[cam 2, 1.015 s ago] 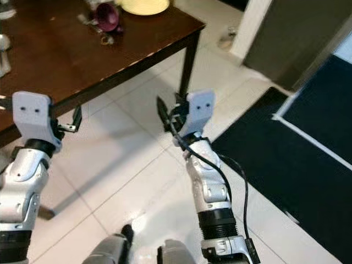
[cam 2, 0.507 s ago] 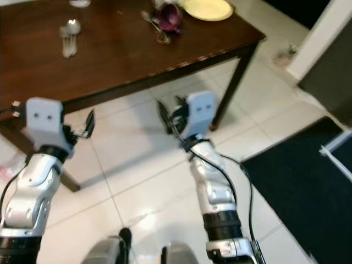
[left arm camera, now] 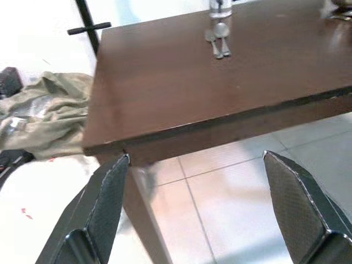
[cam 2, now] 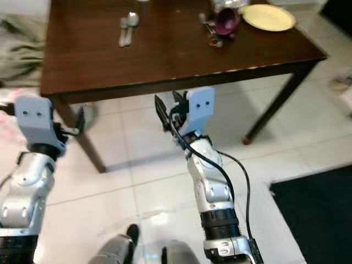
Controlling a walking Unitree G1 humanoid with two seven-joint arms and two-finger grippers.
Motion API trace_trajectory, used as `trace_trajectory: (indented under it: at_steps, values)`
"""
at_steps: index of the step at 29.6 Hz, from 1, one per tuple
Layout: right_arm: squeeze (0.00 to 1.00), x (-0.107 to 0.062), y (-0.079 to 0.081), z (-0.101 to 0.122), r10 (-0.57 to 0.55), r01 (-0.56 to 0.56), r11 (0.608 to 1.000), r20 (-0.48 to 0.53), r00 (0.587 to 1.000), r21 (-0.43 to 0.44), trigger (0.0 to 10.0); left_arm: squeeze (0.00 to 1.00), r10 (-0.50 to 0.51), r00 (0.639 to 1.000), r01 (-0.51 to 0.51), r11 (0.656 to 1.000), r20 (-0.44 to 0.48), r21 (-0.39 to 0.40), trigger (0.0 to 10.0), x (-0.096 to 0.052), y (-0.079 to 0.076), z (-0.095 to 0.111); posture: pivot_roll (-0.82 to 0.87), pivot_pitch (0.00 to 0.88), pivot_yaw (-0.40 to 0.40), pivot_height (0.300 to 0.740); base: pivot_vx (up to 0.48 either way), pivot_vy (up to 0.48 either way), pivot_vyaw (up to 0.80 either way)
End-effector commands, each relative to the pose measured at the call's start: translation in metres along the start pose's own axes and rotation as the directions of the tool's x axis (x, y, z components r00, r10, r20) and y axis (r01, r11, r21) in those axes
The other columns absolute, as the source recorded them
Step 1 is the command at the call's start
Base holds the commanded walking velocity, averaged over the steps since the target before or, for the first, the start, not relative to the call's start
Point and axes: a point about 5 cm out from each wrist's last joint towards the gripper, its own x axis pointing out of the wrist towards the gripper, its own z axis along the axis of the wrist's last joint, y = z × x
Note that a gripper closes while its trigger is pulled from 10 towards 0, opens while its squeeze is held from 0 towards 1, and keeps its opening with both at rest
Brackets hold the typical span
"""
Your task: Setting the table
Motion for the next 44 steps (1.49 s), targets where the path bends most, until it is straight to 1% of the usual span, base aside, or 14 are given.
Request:
trace_trajectory:
  at_steps: [1,13,31,44]
  values:
    - [0.00,-0.0017,-0.0053,-0.0026,-0.040,0.040,0.999,-0.007,0.999,0.020,10.0,0.00,0.005,1.000,-0.005,1.000,-0.008,0.020,10.0,0.0023,0.0013,-0.0047,-0.08,0.040,0.016,0.740,0.401,0.000,0.00]
    - [0.00,-0.0022,-0.0086,-0.0005,-0.064,0.064,0.998,0.008,0.998,0.017,10.0,0.00,-0.010,1.000,0.010,1.000,-0.004,0.016,10.0,0.0051,-0.0016,-0.0040,-0.08,0.030,0.023,0.740,0.464,0.000,0.00]
    - [0.00,-0.0017,-0.0070,-0.0020,-0.054,0.054,0.998,0.002,0.999,0.021,10.0,0.00,-0.018,1.000,0.018,0.999,0.008,0.026,10.0,0.0049,-0.0016,-0.0036,-0.08,0.035,0.023,0.740,0.473,0.000,0.00]
    - [0.00,-0.0010,-0.0068,-0.0013,-0.054,0.054,0.999,0.002,0.999,0.004,10.0,0.00,-0.026,1.000,0.025,0.999,0.010,0.026,10.0,0.0055,-0.0029,-0.0034,-0.08,0.039,0.024,0.740,0.472,0.000,0.00]
